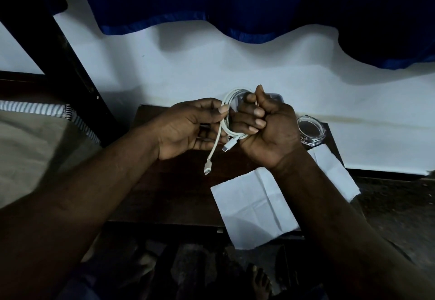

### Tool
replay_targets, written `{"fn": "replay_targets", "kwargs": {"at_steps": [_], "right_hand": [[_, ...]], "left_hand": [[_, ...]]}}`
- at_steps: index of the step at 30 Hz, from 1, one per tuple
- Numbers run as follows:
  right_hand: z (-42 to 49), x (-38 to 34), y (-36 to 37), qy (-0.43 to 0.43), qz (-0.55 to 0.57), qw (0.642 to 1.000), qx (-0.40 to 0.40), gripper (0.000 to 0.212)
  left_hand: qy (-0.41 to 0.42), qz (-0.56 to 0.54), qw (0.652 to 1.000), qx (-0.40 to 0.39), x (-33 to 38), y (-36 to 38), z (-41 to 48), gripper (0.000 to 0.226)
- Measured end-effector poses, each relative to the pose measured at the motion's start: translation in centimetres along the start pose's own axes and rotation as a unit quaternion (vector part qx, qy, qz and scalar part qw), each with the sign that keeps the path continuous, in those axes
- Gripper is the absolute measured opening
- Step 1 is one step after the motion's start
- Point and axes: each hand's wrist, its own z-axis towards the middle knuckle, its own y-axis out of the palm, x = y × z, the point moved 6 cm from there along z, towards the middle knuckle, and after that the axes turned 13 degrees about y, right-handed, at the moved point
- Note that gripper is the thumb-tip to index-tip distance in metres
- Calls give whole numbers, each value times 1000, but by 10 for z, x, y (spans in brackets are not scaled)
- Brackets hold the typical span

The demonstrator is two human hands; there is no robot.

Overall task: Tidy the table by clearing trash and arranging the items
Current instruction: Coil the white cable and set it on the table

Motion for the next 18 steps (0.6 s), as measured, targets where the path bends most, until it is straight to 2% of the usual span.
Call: {"fn": "replay_targets", "kwargs": {"at_steps": [4, 9, 13, 16, 18], "right_hand": [[2, -1, -5, -13, -16, 999, 47, 39], [6, 0, -19, -56, -43, 986, 153, 40], [8, 0, -24, -74, -78, 975, 193, 41], [5, -1, -27, -74, -133, 962, 225, 41], [2, -1, -31, -62, -196, 942, 264, 49]], "left_hand": [[13, 7, 1000, 26, 0, -2, 3, 13], [20, -3, 999, 32, 0, -2, 5, 16], [10, 15, 998, 53, -1, -3, 5, 20], [19, 32, 997, 75, 0, -5, 6, 15], [34, 34, 994, 102, 3, -9, 6, 8]]}}
